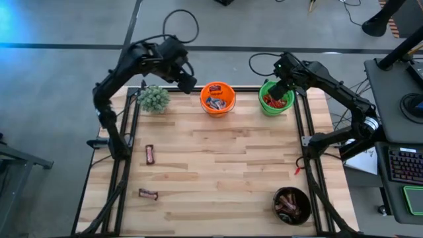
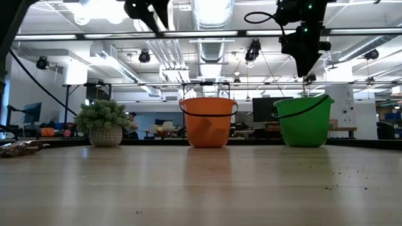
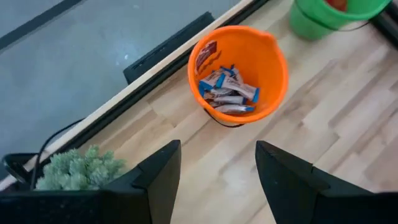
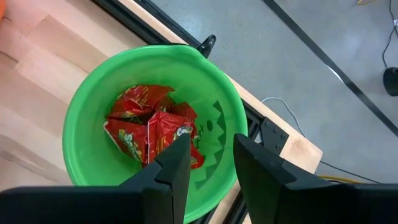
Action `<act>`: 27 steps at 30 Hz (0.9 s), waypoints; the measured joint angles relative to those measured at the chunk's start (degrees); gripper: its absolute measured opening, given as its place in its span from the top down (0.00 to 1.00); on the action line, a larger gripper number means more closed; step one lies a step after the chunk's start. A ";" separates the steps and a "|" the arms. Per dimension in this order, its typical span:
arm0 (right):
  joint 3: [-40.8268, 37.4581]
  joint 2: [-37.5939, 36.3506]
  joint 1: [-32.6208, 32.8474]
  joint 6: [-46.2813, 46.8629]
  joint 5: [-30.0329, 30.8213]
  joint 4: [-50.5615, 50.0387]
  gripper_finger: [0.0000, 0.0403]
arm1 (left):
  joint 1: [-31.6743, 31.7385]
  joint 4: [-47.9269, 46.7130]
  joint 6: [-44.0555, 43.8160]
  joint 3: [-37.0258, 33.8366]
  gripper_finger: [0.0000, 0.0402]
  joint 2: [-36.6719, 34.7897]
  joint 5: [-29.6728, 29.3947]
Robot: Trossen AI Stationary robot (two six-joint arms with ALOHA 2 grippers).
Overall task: Organize candy in baskets
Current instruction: Put the brown chocolate bar into the black bucket
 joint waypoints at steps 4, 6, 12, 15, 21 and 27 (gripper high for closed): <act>0.00 0.00 0.00 0.04 0.00 -0.01 0.72 | -1.72 0.00 -3.56 -1.77 0.53 -2.96 -0.31; 0.00 0.00 0.00 0.10 0.00 -0.01 0.72 | -2.91 0.01 -4.86 -3.48 0.53 -4.59 -0.37; 0.00 0.00 0.00 0.16 0.00 -0.13 0.72 | -6.13 0.03 -12.29 -15.18 0.53 -12.48 -1.50; 0.00 0.00 0.01 0.31 0.00 -0.24 0.72 | -7.82 -0.04 -16.57 -22.81 0.53 -17.55 -1.52; 0.00 0.00 0.04 2.31 -0.02 -0.38 0.72 | -11.66 -0.05 -28.53 -35.19 0.53 -26.65 -1.48; 0.00 0.00 0.04 2.15 -0.06 -0.46 0.72 | -15.69 -0.06 -45.28 -46.83 0.53 -33.93 1.73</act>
